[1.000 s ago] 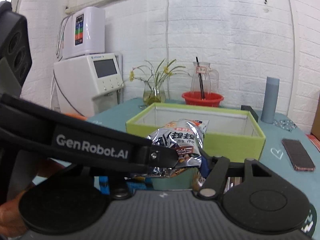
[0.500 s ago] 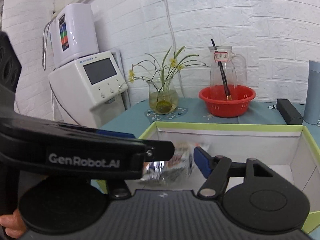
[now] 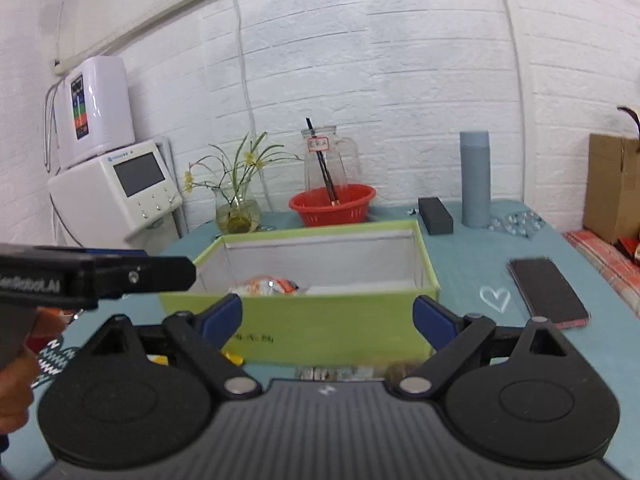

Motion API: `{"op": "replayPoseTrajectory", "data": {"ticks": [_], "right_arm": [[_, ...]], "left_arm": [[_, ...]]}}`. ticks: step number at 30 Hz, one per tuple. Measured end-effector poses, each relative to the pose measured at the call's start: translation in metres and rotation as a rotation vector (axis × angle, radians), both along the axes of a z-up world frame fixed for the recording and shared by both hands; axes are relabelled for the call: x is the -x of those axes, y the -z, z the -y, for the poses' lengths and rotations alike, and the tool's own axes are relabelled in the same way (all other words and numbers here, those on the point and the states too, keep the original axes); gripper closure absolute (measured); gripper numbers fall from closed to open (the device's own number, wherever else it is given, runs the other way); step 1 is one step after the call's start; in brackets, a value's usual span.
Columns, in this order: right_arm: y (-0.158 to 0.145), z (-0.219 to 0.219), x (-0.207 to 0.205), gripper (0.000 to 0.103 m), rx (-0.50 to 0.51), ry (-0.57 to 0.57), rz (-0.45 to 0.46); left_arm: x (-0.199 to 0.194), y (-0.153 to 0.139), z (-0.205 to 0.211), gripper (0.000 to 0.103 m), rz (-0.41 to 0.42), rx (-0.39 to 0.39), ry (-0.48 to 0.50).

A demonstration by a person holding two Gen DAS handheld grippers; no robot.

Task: Organize snacks
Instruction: 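Grasp the brown-wrapped cake packet with the left gripper, then carry the brown packet into the green box and open the left gripper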

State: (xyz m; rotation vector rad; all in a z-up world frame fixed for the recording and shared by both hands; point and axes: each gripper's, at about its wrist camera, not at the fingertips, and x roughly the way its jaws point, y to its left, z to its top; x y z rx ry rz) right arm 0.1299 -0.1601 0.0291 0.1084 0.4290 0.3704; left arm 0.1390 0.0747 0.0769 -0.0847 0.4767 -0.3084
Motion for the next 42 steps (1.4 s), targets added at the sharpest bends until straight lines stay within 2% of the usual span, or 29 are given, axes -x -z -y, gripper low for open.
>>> {"op": "replayPoseTrajectory", "data": {"ticks": [3,6,8,11,16,20,23,24,25,26,27,28,31,33,36,39,42], "right_arm": [[0.023,0.023,0.044,0.009,0.039,0.097,-0.029],[0.043,0.04,0.07,0.009,-0.045,0.132,-0.078],[0.052,0.044,0.076,0.009,-0.04,0.16,-0.097],[0.056,0.041,0.075,0.009,0.025,0.156,-0.084],[0.052,0.037,0.068,0.009,0.04,0.107,-0.04],[0.052,0.034,0.061,0.009,0.053,0.078,-0.041],[0.055,0.03,0.054,0.01,0.046,0.059,-0.056],[0.056,0.029,0.052,0.012,0.046,0.052,-0.066],[0.058,0.028,0.051,0.019,0.04,0.046,-0.076],[0.06,0.028,0.051,0.022,0.033,0.039,-0.084],[0.06,0.027,0.052,0.029,0.028,0.041,-0.086],[0.059,0.026,0.054,0.033,0.036,0.052,-0.082],[0.051,0.023,0.062,0.035,0.034,0.062,-0.059],[0.042,0.02,0.063,0.036,0.035,0.063,-0.036],[0.023,0.013,0.057,0.036,0.026,0.044,0.016],[0.002,-0.002,0.033,0.036,0.041,0.009,0.081],[-0.02,-0.018,-0.01,0.036,0.032,-0.046,0.128]], "left_arm": [[0.015,0.015,0.022,0.03,-0.042,0.025,0.039],[0.024,0.034,0.042,0.032,-0.108,0.071,0.068],[0.028,0.045,0.054,0.036,-0.156,0.09,0.092],[0.027,0.048,0.069,0.042,-0.197,0.086,0.132],[0.015,0.049,0.089,0.042,-0.231,0.102,0.172],[0.005,0.062,0.101,0.045,-0.292,0.091,0.181],[0.001,0.068,0.105,0.045,-0.305,0.094,0.182],[0.0,0.069,0.105,0.046,-0.309,0.093,0.185],[0.0,0.069,0.105,0.054,-0.312,0.09,0.187],[0.0,0.07,0.105,0.059,-0.311,0.079,0.191],[0.001,0.071,0.104,0.081,-0.308,0.081,0.209],[0.002,0.07,0.102,0.089,-0.316,0.104,0.229],[0.006,0.065,0.095,0.091,-0.3,0.115,0.234],[0.006,0.059,0.09,0.091,-0.292,0.151,0.232],[0.005,0.04,0.08,0.091,-0.233,0.171,0.209],[-0.009,0.013,0.07,0.091,-0.15,0.151,0.165],[-0.039,-0.01,0.056,0.091,-0.088,0.134,0.105]]}}
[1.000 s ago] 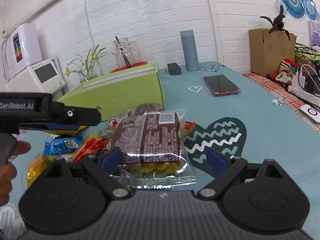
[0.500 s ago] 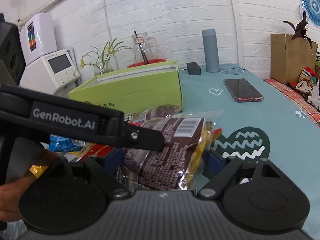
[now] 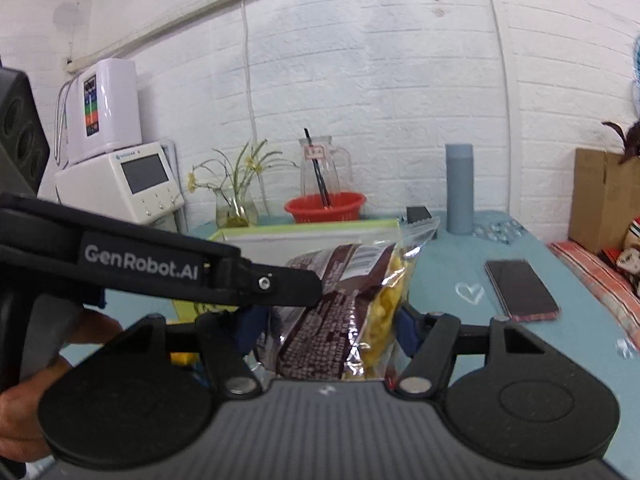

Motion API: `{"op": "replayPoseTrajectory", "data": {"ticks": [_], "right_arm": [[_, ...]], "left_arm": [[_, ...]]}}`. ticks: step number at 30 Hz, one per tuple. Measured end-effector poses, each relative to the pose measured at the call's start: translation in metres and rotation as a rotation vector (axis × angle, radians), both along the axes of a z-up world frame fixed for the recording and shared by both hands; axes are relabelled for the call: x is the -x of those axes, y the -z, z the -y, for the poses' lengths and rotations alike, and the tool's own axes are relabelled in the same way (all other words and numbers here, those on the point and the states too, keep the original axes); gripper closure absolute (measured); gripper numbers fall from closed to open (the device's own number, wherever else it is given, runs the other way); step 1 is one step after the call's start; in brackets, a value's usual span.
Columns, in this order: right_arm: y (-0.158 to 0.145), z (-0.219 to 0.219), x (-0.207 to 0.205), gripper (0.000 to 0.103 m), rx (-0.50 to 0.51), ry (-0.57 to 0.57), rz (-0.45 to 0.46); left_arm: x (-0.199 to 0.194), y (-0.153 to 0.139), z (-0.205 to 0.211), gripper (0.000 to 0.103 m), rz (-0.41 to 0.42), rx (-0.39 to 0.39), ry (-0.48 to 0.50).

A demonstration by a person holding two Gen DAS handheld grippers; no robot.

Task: Organize snacks
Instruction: 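Carry the brown packet into the green box and open the left gripper, then grasp the yellow translucent snack pack with the left gripper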

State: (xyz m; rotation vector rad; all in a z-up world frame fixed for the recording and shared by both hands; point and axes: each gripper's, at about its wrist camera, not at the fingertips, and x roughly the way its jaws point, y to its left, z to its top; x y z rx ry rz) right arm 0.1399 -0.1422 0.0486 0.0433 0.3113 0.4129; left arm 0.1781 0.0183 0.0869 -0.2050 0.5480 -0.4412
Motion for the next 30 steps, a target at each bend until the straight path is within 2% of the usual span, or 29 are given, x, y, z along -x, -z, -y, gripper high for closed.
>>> {"op": "replayPoseTrajectory", "data": {"ticks": [3,6,12,15,18,20,21,22,26,28,30], "right_arm": [[-0.014,-0.016,-0.055,0.036,-0.009,-0.048,0.004],[-0.014,-0.03,-0.105,0.036,-0.023,-0.082,-0.042],[0.021,-0.051,-0.17,0.036,0.013,-0.111,-0.161],[0.035,-0.059,-0.184,0.029,0.045,-0.128,-0.182],[0.036,-0.067,-0.181,0.022,0.115,-0.108,-0.146],[0.025,-0.059,-0.17,0.014,0.114,-0.09,-0.099],[0.018,-0.051,-0.162,0.008,0.099,-0.082,-0.072],[0.009,-0.043,-0.15,0.007,0.084,-0.077,-0.042],[-0.012,-0.021,-0.095,0.002,0.073,-0.047,0.017],[-0.012,-0.014,-0.063,0.002,0.07,-0.036,0.029],[-0.006,-0.011,-0.035,0.002,0.055,-0.046,0.013]], "left_arm": [[-0.042,-0.014,-0.014,0.091,0.012,-0.006,-0.049],[-0.088,-0.011,-0.028,0.09,-0.016,-0.021,-0.103],[-0.15,0.028,-0.042,0.091,-0.12,-0.056,-0.14],[-0.164,0.046,-0.042,0.089,-0.138,-0.086,-0.136],[-0.164,0.048,-0.042,0.069,-0.142,-0.092,-0.125],[-0.15,0.037,-0.045,0.064,-0.087,-0.087,-0.132],[-0.141,0.029,-0.047,0.057,-0.055,-0.086,-0.14],[-0.129,0.019,-0.049,0.051,-0.017,-0.081,-0.147],[-0.076,-0.012,-0.062,0.041,0.086,-0.055,-0.158],[-0.049,-0.018,-0.069,0.035,0.113,-0.043,-0.172],[-0.019,-0.017,-0.077,0.034,0.124,-0.035,-0.192]]}}
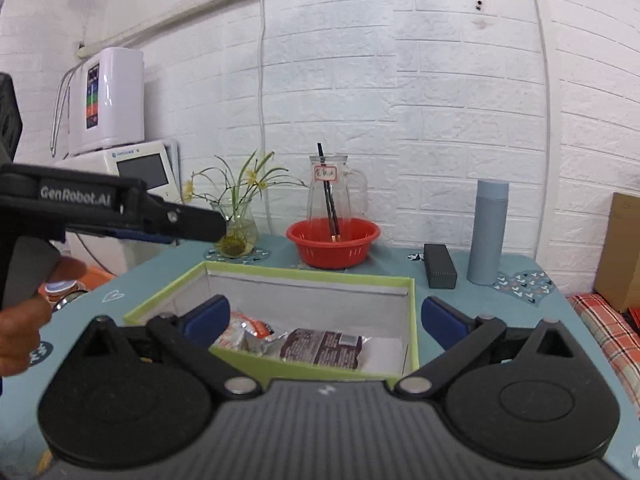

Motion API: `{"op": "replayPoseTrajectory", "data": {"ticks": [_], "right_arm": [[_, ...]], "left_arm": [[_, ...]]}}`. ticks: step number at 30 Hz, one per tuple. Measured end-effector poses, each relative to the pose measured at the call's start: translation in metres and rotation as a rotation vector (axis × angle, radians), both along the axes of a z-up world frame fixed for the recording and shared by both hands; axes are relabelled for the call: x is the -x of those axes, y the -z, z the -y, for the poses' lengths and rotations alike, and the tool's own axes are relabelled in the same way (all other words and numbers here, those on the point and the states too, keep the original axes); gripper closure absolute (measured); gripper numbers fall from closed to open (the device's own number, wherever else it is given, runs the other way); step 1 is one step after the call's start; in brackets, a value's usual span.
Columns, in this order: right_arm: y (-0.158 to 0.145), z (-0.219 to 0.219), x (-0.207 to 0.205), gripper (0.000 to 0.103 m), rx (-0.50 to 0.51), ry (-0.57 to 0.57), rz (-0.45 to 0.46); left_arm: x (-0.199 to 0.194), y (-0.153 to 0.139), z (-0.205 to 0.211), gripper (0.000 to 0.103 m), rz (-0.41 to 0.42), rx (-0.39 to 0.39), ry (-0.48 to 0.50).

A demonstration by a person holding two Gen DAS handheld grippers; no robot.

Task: Organize snacks
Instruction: 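Grasp the yellow translucent snack pack with the left gripper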

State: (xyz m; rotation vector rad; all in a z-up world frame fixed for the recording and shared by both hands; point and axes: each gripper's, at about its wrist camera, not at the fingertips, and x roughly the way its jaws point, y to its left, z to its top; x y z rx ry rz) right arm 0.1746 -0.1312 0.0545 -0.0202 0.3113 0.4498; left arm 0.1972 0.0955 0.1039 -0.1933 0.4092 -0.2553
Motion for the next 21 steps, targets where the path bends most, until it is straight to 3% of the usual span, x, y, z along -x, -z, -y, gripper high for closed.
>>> {"op": "replayPoseTrajectory", "data": {"ticks": [6,10,14,19,21], "right_arm": [[0.035,-0.013,0.066,0.002,-0.062,-0.068,-0.12],[0.051,-0.046,0.101,0.002,-0.088,-0.191,-0.179],[0.064,-0.092,0.119,0.002,0.019,-0.31,-0.17],[0.082,-0.132,0.127,0.003,0.191,-0.339,-0.15],[0.085,-0.134,0.127,0.003,0.199,-0.334,-0.173]], "left_arm": [[0.069,0.038,-0.028,0.034,-0.098,0.017,-0.125],[0.102,0.073,-0.042,0.035,-0.213,0.017,-0.174],[0.13,0.1,-0.048,0.039,-0.331,0.03,-0.171],[0.143,0.116,-0.049,0.042,-0.398,0.081,-0.098],[0.144,0.119,-0.051,0.04,-0.4,0.078,-0.102]]}}
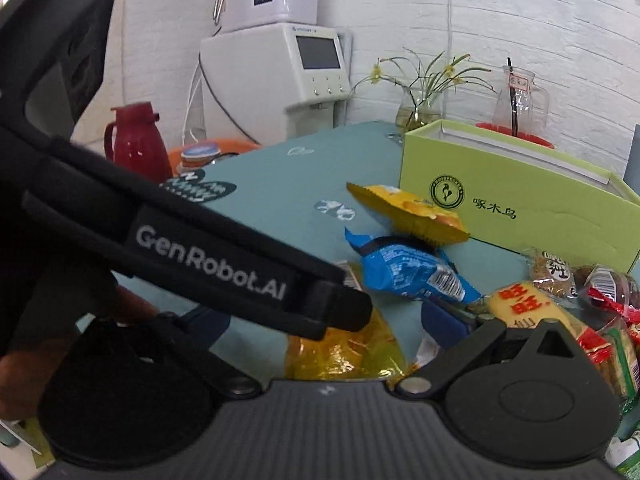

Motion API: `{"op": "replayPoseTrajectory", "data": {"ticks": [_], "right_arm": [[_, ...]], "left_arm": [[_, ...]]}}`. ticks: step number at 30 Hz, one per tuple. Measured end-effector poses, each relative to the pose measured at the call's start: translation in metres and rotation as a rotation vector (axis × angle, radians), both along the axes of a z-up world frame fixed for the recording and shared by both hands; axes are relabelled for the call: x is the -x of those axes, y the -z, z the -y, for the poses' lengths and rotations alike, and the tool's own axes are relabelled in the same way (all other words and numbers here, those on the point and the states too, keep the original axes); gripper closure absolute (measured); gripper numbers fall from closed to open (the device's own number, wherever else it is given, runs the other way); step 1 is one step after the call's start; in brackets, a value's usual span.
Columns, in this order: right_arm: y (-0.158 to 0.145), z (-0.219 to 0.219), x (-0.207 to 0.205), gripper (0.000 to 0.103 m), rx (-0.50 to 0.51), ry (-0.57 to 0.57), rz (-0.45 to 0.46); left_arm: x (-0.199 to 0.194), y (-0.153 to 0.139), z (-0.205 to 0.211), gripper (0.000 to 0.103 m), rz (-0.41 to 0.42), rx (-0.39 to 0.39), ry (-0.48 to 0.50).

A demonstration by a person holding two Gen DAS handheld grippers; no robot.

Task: Organize snacks
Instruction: 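Grasp the yellow translucent snack pack with the left gripper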

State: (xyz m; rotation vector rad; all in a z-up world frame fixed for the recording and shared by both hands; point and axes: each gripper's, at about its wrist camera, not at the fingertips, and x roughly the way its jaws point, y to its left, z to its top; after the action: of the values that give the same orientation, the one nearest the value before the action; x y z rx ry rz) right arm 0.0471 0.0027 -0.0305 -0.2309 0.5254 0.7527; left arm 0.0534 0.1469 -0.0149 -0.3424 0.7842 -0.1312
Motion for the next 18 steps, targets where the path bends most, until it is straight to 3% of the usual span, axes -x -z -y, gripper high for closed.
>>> {"op": "replayPoseTrajectory", "data": {"ticks": [4,11,13,15,17,18], "right_arm": [[0.005,-0.001,0.006,0.003,-0.025,0.0,-0.083],[0.005,-0.011,0.008,0.004,-0.055,-0.001,-0.138],[0.007,-0.018,0.011,0.017,-0.046,-0.018,-0.144],[0.009,-0.022,0.012,0.021,-0.03,-0.029,-0.144],[0.009,-0.021,0.01,0.02,-0.019,-0.007,-0.142],[0.009,-0.021,0.008,0.013,-0.015,0.008,-0.145]], "left_arm": [[-0.002,0.003,-0.017,0.046,-0.007,0.088,0.01],[0.005,0.0,-0.03,0.046,0.003,0.075,-0.003],[0.006,0.001,-0.03,0.046,0.004,0.056,-0.011],[0.007,0.002,-0.033,0.046,-0.002,0.06,-0.013],[0.008,0.001,-0.035,0.044,0.007,0.06,-0.012],[0.009,0.001,-0.034,0.043,0.011,0.055,-0.009]]}}
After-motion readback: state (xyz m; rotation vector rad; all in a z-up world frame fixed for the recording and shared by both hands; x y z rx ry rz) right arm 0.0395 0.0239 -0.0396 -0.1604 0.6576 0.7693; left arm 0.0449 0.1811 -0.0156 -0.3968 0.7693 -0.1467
